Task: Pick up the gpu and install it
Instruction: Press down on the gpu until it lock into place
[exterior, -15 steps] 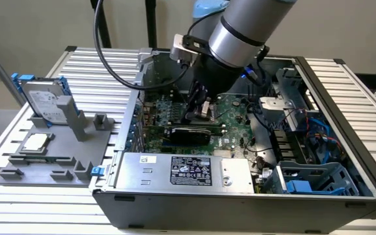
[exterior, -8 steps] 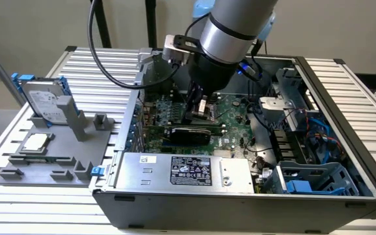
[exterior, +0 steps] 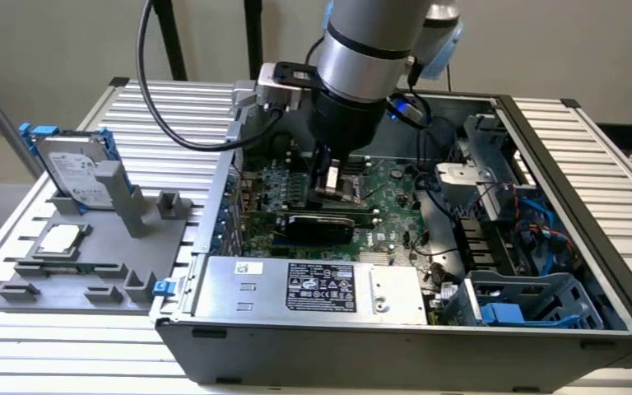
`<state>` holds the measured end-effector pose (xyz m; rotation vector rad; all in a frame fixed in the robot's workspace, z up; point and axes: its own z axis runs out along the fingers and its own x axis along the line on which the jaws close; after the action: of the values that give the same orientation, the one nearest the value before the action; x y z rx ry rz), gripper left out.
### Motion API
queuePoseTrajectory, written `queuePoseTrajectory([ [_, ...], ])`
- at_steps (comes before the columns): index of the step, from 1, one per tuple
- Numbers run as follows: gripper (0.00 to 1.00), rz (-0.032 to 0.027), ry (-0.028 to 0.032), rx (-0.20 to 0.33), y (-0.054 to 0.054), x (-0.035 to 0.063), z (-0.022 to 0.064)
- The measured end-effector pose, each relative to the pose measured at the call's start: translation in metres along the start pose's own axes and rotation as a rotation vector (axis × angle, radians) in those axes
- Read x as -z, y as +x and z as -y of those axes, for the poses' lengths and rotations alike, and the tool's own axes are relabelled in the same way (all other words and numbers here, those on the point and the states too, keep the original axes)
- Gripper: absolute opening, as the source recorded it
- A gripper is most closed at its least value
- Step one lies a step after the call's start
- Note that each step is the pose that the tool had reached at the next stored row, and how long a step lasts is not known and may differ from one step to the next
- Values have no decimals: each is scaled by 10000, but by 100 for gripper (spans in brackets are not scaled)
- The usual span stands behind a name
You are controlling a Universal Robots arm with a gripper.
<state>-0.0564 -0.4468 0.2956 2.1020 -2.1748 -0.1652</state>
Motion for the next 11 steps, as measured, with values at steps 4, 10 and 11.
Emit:
queuePoseTrajectory([
  [4, 0, -27, 573, -8, -7, -2, -70],
  [10, 0, -11, 950, -8, -20, 1, -107],
  [11, 0, -11, 950, -8, -20, 1, -107],
])
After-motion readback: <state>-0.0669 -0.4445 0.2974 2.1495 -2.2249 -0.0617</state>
